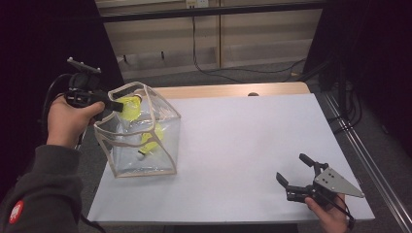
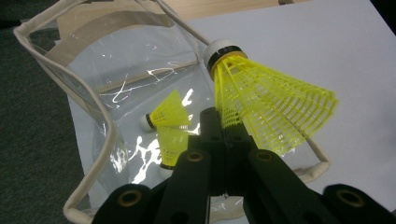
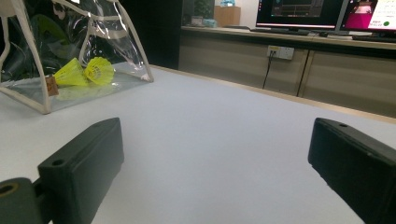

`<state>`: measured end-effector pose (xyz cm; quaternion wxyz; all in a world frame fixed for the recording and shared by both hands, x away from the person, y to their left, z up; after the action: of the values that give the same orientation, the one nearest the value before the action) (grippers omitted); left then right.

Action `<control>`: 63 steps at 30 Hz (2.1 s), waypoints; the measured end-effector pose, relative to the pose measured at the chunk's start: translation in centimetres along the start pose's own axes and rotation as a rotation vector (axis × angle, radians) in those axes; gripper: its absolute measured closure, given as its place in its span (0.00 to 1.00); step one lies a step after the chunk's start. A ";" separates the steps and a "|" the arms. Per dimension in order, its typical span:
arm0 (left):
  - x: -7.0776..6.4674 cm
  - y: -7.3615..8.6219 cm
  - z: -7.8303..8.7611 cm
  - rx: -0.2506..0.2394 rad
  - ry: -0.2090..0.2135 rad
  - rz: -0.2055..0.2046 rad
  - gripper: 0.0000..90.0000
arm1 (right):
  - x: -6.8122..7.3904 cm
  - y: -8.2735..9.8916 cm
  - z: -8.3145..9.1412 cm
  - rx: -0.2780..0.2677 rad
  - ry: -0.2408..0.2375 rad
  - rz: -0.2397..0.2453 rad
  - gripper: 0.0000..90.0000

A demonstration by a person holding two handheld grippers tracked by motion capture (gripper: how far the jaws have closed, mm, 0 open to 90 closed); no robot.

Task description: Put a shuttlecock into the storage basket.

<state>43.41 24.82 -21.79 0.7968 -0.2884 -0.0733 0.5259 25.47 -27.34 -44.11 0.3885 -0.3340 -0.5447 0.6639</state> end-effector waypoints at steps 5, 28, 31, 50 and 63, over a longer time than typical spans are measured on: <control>0.2 0.2 -0.3 0.003 -0.007 0.004 1.00 | 0.0 0.0 0.0 -0.001 0.001 0.002 0.03; 0.8 1.0 -2.1 0.012 -0.028 0.017 1.00 | 0.0 0.0 0.0 0.000 -0.001 -0.001 0.03; 0.8 1.0 -2.3 0.014 -0.028 0.017 1.00 | 0.0 0.0 0.0 0.002 -0.001 0.003 0.03; 0.3 1.7 -3.6 0.044 -0.016 -0.002 0.99 | 0.0 0.0 0.1 0.001 0.001 0.002 0.03; 0.3 2.2 -4.3 0.058 -0.001 -0.011 0.99 | -0.1 0.0 0.1 0.000 0.003 0.003 0.03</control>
<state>43.60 24.03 -26.56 0.8076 -0.2644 -0.0601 0.5237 25.42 -27.46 -44.11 0.3881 -0.3359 -0.5436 0.6642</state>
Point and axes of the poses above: each handheld gripper's, and its own axes: z roughly backward along the jaws, y roughly out of its underside, x roughly to its left, the point moved 2 cm from there along -z, roughly forward along the jaws, and after that the axes turned 3 degrees about x, right-handed, at the moved point
